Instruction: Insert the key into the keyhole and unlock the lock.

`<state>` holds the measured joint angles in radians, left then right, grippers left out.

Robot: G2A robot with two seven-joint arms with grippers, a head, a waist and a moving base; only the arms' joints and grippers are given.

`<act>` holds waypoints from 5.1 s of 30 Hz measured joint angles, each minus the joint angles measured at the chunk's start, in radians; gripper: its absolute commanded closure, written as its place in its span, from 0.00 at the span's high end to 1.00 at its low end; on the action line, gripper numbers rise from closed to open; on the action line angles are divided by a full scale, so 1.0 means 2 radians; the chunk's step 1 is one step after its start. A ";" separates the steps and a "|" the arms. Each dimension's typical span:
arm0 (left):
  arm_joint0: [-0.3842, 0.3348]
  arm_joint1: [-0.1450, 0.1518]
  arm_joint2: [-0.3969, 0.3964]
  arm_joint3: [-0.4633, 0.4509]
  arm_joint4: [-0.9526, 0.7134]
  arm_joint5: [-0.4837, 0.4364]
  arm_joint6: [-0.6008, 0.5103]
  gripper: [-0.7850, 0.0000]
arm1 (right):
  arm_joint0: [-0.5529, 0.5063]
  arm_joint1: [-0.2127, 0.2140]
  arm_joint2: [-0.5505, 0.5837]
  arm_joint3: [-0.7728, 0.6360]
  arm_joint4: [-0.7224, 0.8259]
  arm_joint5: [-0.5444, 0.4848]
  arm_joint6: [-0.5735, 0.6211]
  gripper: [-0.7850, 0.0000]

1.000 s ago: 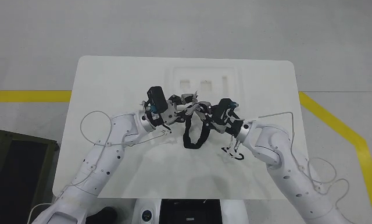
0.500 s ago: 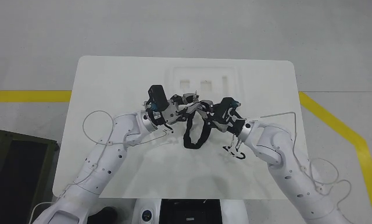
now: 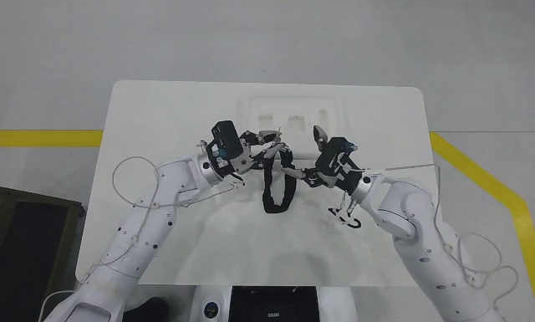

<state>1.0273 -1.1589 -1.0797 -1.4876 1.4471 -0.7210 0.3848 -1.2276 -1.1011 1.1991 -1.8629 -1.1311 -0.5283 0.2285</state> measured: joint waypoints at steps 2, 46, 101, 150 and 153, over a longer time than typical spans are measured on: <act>-0.001 0.002 0.002 -0.004 0.025 -0.003 -0.001 0.00 | -0.003 0.001 0.008 -0.012 -0.001 -0.001 0.004 0.70; 0.010 0.007 0.021 -0.033 0.129 0.046 0.027 0.00 | 0.014 0.003 0.000 -0.088 0.073 0.027 0.171 0.00; -0.038 0.014 0.044 0.001 0.110 -0.065 0.038 0.00 | 0.120 0.046 -0.024 -0.043 -0.127 -0.242 0.015 0.19; -0.022 0.017 0.044 -0.027 0.106 -0.005 0.015 0.00 | 0.088 0.052 -0.042 -0.083 0.135 0.020 0.300 0.00; -0.021 0.017 0.044 -0.030 0.112 -0.002 0.012 0.00 | 0.086 0.052 -0.043 -0.085 0.141 0.035 0.304 0.00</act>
<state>0.9847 -1.1242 -0.9919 -1.5480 1.6712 -0.7247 0.4086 -1.0554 -0.9980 1.1132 -2.0329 -0.8501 -0.4574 0.8363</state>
